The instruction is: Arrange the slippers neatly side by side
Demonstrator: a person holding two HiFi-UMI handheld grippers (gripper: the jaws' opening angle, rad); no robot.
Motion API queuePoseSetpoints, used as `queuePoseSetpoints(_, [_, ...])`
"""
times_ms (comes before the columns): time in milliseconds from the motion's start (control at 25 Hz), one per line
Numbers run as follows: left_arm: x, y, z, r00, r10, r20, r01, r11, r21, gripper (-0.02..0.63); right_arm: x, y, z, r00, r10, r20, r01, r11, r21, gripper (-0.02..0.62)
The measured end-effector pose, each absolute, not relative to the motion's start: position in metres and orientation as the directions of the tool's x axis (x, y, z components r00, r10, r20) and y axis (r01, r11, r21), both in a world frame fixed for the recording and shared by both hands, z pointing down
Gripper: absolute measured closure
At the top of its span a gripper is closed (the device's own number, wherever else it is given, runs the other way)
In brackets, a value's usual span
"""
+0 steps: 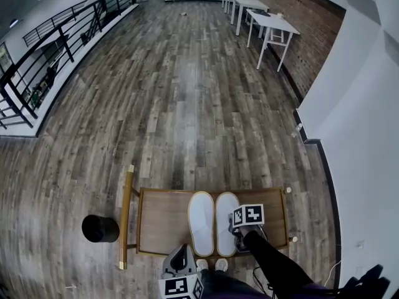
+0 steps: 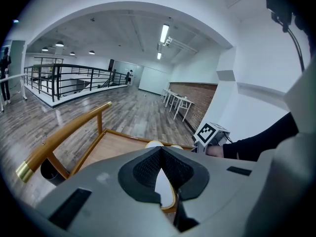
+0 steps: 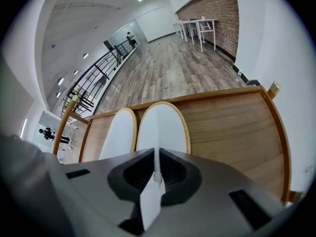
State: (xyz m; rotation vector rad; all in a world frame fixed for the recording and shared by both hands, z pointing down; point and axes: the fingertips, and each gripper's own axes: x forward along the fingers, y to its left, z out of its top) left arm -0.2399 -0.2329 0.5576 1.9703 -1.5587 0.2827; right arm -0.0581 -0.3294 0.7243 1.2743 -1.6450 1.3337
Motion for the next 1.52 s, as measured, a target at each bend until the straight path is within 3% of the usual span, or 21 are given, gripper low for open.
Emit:
queuePoseSetpoints(800, [-0.24,-0.24,0.559,0.293,-0.803,0.519,-0.938,-0.136,0.32,0.606,-0.061,-0.329,0.726,-0.36,-0.261,0.896,-0.931,0.031,-0.365,0.57])
queuePoseSetpoints(1000, [-0.235,-0.244,0.556,0.305,-0.808,0.505,-0.931,-0.143,0.335,0.606,-0.065,-0.33,0.718,-0.4,-0.289,0.87,-0.913,0.044,-0.405,0.514])
queuePoseSetpoints(1320, [-0.225,-0.25,0.552,0.343,-0.812,0.471,-0.912,-0.167,0.376,0.606,-0.05,-0.327,0.698,-0.385,-0.358,0.851,-0.919,0.068,-0.387,0.506])
queuePoseSetpoints(1520, [-0.216,-0.264,0.548,0.344,-0.823,0.453,-0.915,-0.186,0.359,0.606,-0.053,-0.342,0.641,-0.448,-0.502,0.739,-0.882,0.116,-0.456,0.506])
